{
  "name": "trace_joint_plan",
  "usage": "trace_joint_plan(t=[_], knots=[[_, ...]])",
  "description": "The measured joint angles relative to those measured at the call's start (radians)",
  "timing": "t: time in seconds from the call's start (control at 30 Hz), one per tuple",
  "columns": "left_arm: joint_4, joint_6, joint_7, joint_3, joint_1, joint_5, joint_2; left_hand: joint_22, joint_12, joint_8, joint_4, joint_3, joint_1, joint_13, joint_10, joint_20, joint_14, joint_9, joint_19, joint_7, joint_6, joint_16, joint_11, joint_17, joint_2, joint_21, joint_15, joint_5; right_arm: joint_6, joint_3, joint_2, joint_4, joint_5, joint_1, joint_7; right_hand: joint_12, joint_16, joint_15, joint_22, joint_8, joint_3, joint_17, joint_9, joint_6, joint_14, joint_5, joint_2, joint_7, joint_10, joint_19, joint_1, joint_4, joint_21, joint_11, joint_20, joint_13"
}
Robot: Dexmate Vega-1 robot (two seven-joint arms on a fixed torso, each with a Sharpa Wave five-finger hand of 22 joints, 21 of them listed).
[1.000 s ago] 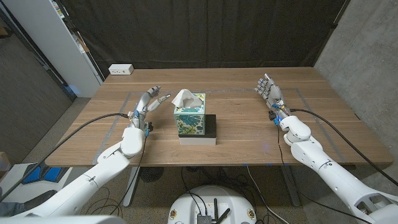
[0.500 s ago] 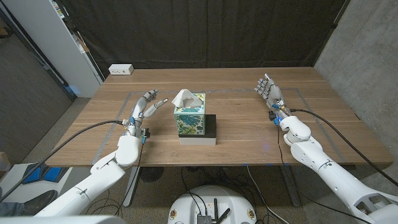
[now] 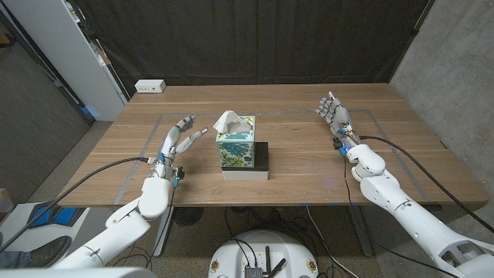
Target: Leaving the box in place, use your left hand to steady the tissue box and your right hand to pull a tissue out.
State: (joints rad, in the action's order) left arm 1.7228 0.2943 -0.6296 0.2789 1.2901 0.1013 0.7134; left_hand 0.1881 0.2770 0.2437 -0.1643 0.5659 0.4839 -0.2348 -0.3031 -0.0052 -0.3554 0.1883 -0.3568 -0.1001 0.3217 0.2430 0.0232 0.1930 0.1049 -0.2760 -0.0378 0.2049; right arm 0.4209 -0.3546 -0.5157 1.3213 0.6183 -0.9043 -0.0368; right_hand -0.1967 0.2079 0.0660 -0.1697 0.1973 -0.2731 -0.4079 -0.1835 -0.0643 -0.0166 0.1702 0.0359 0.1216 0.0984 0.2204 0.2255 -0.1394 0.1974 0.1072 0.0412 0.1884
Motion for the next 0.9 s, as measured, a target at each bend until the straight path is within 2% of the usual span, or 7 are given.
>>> trace_joint_plan(t=[0.47, 0.8, 0.9], knots=[[0.024, 0.069, -0.027, -0.048, 0.107, 0.031, -0.017, 0.000, 0.000, 0.000, -0.002, -0.009, 0.000, 0.000, -0.011, -0.004, -0.015, 0.000, -0.004, 0.003, 0.010, 0.000, -0.004, 0.000, 0.000, 0.000, -0.003, 0.000, 0.001, 0.000, 0.001, 0.008, -0.002, -0.006, 0.009, 0.000, 0.000, 0.000, 0.000, 0.000, 0.000, 0.000, 0.000, 0.000, 0.000, 0.000, 0.000, 0.000, 0.006, 0.000, 0.000, 0.000, 0.000, -0.006, 0.000, 0.000], [0.029, 0.119, -0.013, -0.074, 0.157, 0.046, -0.017, 0.000, 0.000, 0.000, -0.002, -0.018, 0.000, 0.000, -0.018, -0.005, -0.018, 0.000, -0.013, 0.005, 0.020, 0.000, -0.011, 0.000, 0.000, 0.000, -0.007, 0.000, -0.005, -0.005, 0.004, 0.024, -0.011, -0.013, 0.025, 0.000, 0.000, 0.000, 0.000, 0.000, 0.000, 0.000, 0.000, 0.000, 0.000, 0.000, 0.000, 0.000, 0.005, 0.000, 0.000, 0.000, 0.000, -0.006, 0.000, 0.000], [0.029, 0.132, -0.003, -0.078, 0.161, 0.051, -0.017, 0.000, 0.000, 0.000, -0.002, -0.018, 0.000, -0.003, -0.024, -0.005, -0.026, 0.000, -0.013, 0.008, 0.022, 0.000, -0.005, 0.000, 0.000, 0.000, -0.005, 0.000, -0.006, -0.006, 0.005, 0.032, -0.012, -0.017, 0.028, 0.000, 0.000, 0.000, 0.000, 0.000, 0.000, 0.000, 0.000, 0.000, 0.000, 0.000, 0.000, 0.000, 0.005, 0.000, 0.000, 0.000, 0.000, -0.006, 0.000, 0.000]])
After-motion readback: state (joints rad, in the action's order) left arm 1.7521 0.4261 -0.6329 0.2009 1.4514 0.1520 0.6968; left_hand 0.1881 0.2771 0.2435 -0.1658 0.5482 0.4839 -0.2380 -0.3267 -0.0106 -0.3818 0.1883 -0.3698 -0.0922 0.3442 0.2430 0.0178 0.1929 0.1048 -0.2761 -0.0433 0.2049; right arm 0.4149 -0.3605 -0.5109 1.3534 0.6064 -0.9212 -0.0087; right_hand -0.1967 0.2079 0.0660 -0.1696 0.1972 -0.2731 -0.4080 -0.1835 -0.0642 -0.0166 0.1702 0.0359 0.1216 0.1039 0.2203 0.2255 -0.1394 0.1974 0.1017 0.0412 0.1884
